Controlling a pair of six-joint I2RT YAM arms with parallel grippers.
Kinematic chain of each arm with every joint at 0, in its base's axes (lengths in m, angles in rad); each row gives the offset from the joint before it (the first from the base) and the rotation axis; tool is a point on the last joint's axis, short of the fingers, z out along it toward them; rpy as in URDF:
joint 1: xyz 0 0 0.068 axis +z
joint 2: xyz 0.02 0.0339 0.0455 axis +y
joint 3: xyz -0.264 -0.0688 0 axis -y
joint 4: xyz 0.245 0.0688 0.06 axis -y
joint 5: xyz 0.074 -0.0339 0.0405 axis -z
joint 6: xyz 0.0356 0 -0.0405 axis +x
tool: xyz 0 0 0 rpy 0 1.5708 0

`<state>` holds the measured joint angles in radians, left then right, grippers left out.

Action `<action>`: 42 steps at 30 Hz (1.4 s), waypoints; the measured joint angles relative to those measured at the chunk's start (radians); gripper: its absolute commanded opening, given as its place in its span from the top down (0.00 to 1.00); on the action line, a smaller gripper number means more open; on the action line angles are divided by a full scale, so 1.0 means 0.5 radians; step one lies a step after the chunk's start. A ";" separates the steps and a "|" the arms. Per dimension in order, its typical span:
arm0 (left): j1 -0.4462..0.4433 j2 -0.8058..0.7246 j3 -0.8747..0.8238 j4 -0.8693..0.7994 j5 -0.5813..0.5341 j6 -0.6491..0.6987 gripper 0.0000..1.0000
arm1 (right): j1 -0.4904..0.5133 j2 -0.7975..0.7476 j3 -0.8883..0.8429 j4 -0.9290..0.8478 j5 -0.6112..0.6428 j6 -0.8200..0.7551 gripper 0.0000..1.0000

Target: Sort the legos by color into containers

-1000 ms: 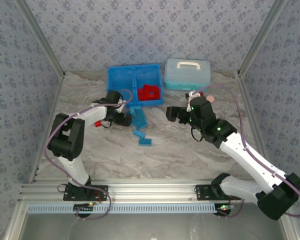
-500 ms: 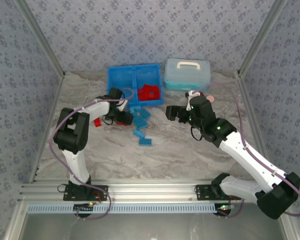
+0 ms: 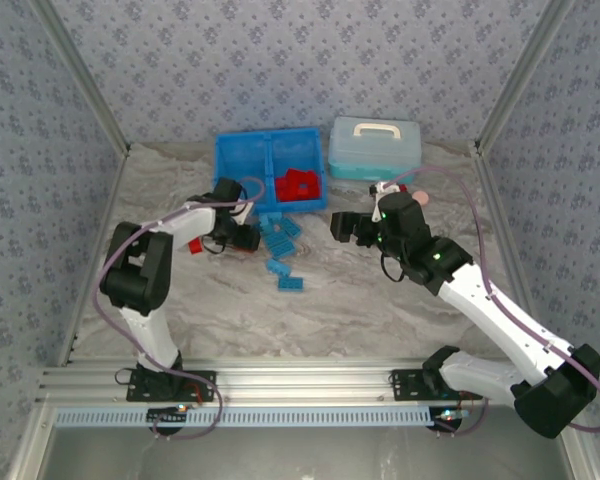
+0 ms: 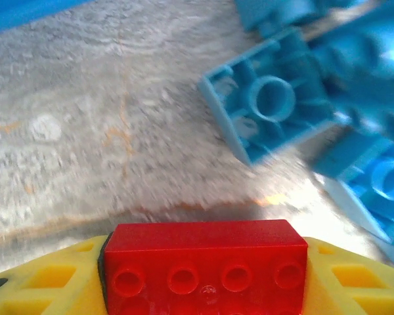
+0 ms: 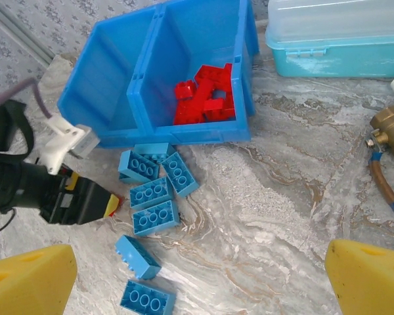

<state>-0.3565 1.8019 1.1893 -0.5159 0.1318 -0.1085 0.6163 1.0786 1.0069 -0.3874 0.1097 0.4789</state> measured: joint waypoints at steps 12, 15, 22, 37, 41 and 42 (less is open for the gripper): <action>-0.443 -0.056 0.990 0.159 -0.293 -0.169 0.48 | -0.001 -0.047 -0.001 -0.001 0.014 0.001 0.00; -0.430 0.278 1.326 0.151 -0.387 -0.169 0.48 | -0.001 -0.093 -0.012 0.001 0.014 0.001 0.00; -0.421 1.005 1.968 -0.037 -0.540 -0.144 0.45 | -0.001 -0.167 -0.043 -0.002 0.015 0.001 0.00; -0.439 1.022 2.140 -0.336 -0.607 -0.121 0.22 | -0.039 -0.214 -0.060 -0.033 0.014 0.000 0.00; -0.439 0.407 1.524 -0.235 -0.642 -0.147 0.22 | -0.039 -0.188 -0.060 -0.031 0.013 -0.001 0.00; -0.435 0.202 1.333 -0.207 -0.665 -0.170 0.22 | -0.038 -0.176 -0.060 -0.029 0.007 0.000 0.00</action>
<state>-0.5739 1.9030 1.8557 -0.6193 -0.2005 -0.1936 0.5972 0.9905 0.9768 -0.4019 0.1131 0.4789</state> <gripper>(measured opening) 0.778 0.997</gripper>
